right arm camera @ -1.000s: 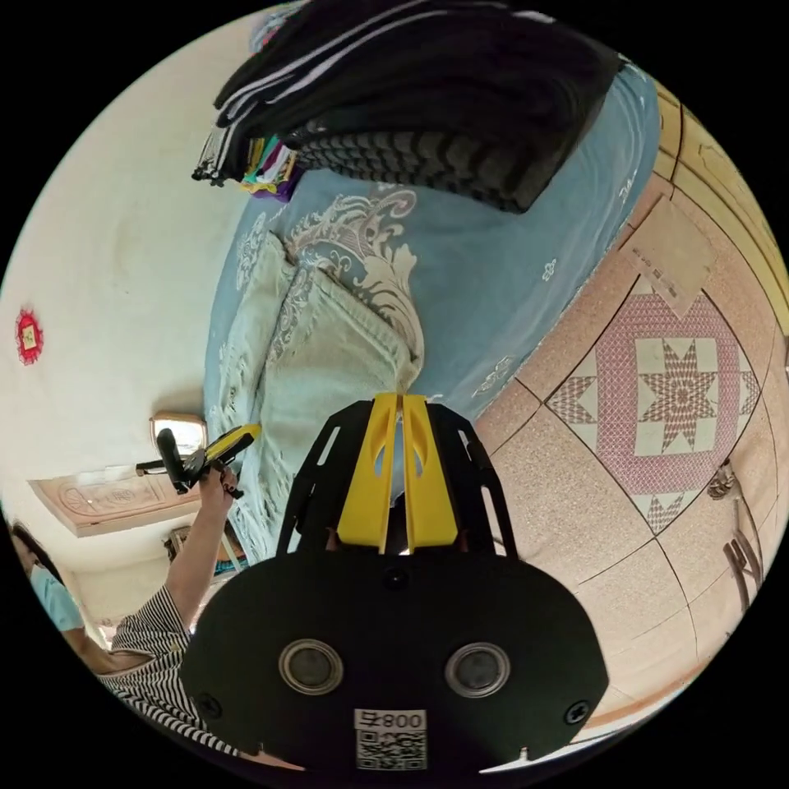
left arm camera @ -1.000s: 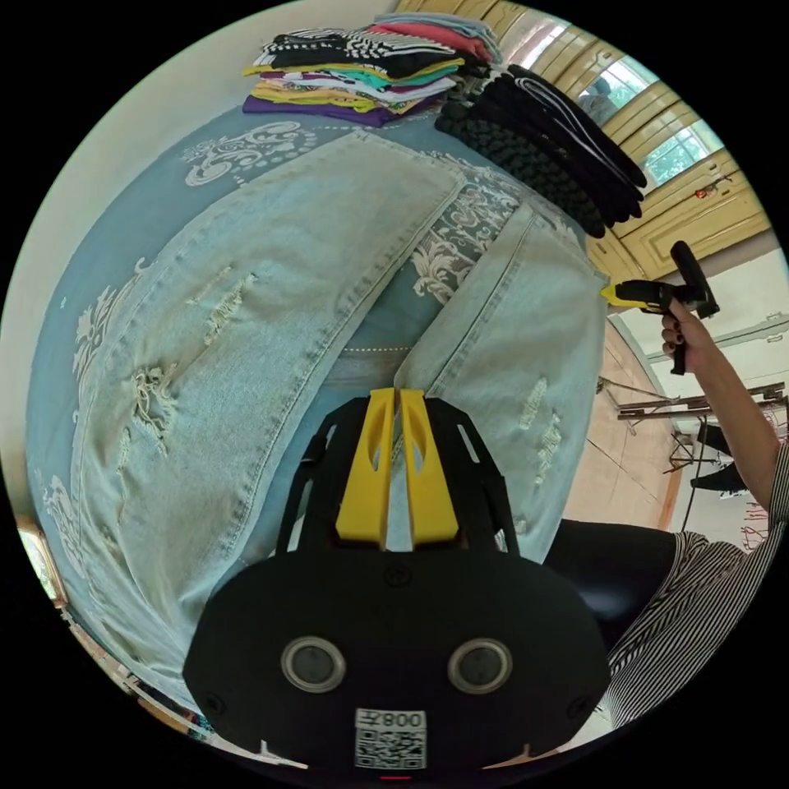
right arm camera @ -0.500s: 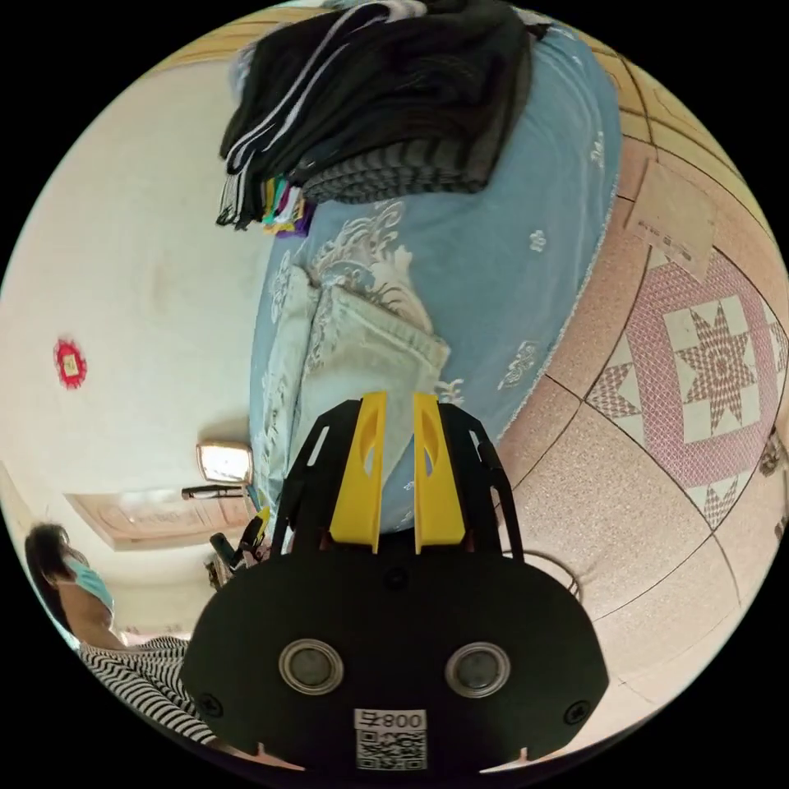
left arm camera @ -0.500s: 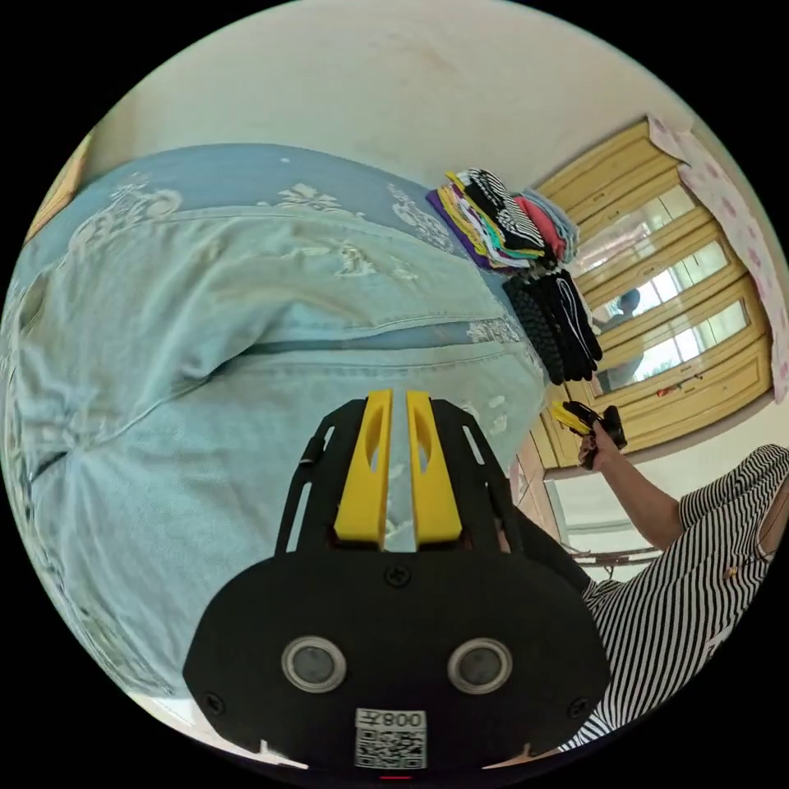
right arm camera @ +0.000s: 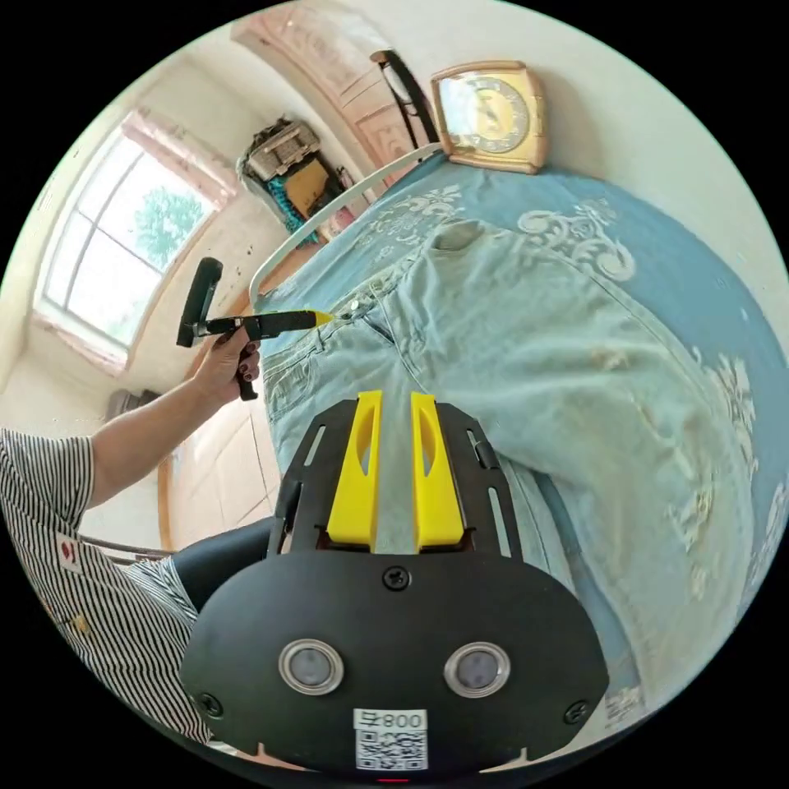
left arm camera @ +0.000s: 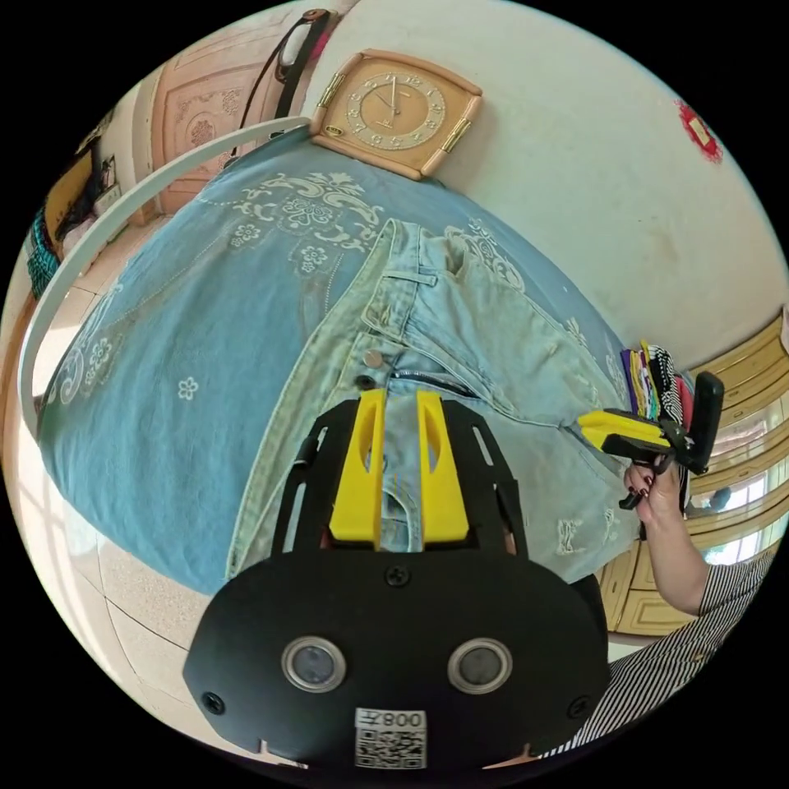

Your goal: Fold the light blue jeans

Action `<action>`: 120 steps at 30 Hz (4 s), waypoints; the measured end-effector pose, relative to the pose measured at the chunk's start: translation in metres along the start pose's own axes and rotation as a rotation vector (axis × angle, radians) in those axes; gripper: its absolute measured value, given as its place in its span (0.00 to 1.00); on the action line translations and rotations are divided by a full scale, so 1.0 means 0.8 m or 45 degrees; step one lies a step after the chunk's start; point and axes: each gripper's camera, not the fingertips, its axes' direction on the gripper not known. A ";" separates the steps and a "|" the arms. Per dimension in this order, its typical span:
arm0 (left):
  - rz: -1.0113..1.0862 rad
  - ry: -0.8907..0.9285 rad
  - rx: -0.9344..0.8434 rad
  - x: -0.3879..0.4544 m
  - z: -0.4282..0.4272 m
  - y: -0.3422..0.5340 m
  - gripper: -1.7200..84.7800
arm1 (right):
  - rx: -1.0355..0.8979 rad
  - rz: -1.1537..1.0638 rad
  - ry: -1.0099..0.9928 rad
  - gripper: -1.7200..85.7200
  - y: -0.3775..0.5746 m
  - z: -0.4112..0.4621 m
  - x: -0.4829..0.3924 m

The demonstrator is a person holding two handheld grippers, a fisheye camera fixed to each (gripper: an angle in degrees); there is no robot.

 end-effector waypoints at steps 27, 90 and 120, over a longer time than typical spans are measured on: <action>0.240 -0.054 0.061 -0.098 -0.024 0.011 0.04 | 0.011 -0.071 0.033 0.03 -0.160 0.282 0.095; 0.371 -0.198 -0.020 -0.032 -0.105 -0.008 0.02 | 0.137 0.127 -0.011 0.02 -0.174 0.233 0.199; 0.731 -0.099 -0.089 0.100 -0.186 -0.216 0.11 | 0.119 0.212 0.410 0.10 -0.223 0.031 0.327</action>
